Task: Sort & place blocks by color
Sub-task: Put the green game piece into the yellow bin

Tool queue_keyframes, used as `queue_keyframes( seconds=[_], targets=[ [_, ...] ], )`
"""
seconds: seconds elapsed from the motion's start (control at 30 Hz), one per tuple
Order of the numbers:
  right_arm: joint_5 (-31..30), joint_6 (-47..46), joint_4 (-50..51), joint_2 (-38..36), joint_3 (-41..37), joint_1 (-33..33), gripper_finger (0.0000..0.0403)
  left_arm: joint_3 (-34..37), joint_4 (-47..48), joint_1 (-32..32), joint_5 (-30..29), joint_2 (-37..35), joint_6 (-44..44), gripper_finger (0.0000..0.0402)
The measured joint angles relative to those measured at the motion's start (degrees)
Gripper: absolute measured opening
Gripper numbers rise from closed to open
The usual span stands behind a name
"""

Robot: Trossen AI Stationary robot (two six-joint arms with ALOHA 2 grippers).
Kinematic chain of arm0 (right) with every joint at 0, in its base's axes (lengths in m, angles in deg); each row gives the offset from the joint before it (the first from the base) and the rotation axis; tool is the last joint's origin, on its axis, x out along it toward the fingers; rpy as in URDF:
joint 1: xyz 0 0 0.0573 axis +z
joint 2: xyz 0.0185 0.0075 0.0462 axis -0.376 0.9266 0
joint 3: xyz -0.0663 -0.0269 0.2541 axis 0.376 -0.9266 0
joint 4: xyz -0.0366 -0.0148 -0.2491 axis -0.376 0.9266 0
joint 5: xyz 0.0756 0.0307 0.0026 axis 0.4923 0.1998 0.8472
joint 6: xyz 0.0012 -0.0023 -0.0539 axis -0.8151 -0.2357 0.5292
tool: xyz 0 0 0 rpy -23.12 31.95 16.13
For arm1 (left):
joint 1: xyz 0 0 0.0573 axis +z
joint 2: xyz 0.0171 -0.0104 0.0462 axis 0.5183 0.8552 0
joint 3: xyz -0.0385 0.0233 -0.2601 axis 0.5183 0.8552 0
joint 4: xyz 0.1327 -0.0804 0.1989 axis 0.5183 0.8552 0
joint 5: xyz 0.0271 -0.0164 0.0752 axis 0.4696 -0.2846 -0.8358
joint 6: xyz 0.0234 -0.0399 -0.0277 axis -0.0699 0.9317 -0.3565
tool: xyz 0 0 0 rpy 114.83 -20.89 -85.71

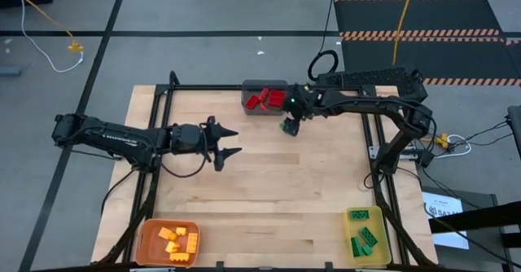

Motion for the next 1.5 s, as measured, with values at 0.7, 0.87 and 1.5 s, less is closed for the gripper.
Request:
queue_keyframes(
  seconds=[0.7,0.87,1.5],
  targets=[
    [-3.4,-12.7,-16.3,2.6,-10.9,1.1,0.0256,0.0,-1.1,1.2,0.3,0.0,1.7,0.0285],
    [-3.4,-12.7,-18.7,5.3,-10.9,2.4,0.0256,0.0,-1.1,1.1,0.3,0.0,1.7,0.0285],
    [-6.1,-10.7,-18.2,10.2,-10.8,4.1,0.0243,0.0,-1.0,1.2,0.3,0.0,1.6,0.0285]
  ],
)
